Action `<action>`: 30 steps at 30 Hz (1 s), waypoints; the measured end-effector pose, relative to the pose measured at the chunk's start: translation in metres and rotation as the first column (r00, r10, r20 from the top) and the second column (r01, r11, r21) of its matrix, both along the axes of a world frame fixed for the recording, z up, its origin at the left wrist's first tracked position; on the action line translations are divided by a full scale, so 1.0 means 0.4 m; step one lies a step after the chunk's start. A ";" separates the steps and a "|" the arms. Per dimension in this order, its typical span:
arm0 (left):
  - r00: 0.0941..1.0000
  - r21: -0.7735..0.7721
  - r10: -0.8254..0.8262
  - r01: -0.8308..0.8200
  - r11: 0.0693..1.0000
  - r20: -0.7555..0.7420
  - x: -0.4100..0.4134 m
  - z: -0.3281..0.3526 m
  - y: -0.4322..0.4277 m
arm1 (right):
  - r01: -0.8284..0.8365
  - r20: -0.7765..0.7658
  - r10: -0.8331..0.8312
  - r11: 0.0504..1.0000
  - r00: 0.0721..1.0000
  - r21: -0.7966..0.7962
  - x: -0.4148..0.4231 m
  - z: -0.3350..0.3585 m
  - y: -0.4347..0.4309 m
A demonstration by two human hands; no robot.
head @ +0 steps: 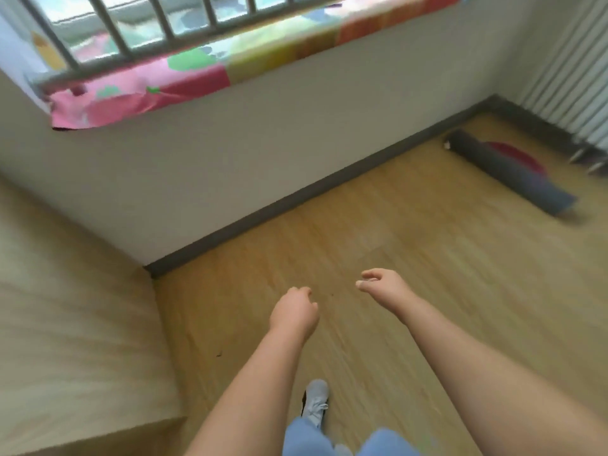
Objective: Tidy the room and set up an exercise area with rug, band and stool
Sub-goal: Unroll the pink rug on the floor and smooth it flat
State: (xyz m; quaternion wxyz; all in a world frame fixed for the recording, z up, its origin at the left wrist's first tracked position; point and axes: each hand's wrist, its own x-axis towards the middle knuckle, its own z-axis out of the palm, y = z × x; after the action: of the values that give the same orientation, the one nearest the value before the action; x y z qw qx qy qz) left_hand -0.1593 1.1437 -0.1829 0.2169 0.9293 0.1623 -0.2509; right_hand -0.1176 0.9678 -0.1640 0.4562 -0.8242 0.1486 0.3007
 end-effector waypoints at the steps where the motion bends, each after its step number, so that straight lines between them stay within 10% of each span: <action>1: 0.997 -0.003 -0.080 0.080 0.997 0.012 0.059 0.000 -0.052 | 0.081 0.006 -0.081 0.997 0.997 0.003 0.028 0.004 -0.052; 12: 0.859 -0.037 -0.512 0.513 0.858 0.036 0.427 -0.027 -0.652 | 0.488 0.037 -0.487 0.865 0.873 -0.115 0.162 -0.014 -0.645; 30: 0.774 -0.047 -0.633 0.634 0.772 0.032 0.914 -0.062 -1.486 | 0.621 0.014 -0.624 0.776 0.781 -0.113 0.570 -0.041 -1.507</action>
State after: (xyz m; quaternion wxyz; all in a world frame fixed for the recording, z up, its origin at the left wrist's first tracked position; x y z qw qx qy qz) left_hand 0.2063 0.5494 -0.2078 0.1466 0.9251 -0.1683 -0.3072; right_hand 0.1104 0.3649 -0.1804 0.4814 -0.7492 0.4346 0.1342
